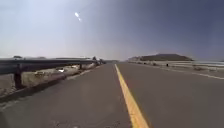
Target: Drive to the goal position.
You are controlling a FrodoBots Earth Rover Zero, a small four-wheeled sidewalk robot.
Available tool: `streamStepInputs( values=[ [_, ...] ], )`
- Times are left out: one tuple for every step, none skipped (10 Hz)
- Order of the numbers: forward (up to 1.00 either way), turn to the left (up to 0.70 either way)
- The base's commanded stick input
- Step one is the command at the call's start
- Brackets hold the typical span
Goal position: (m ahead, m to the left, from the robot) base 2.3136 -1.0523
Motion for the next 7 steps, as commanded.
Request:
streamStepInputs(
  values=[
    [0.5,0.0],
    [0.5,0.0],
    [0.5,0.0],
    [0.5,0.0],
    [0.5,0.0],
    [0.5,0.0],
    [0.5,0.0]
  ],
)
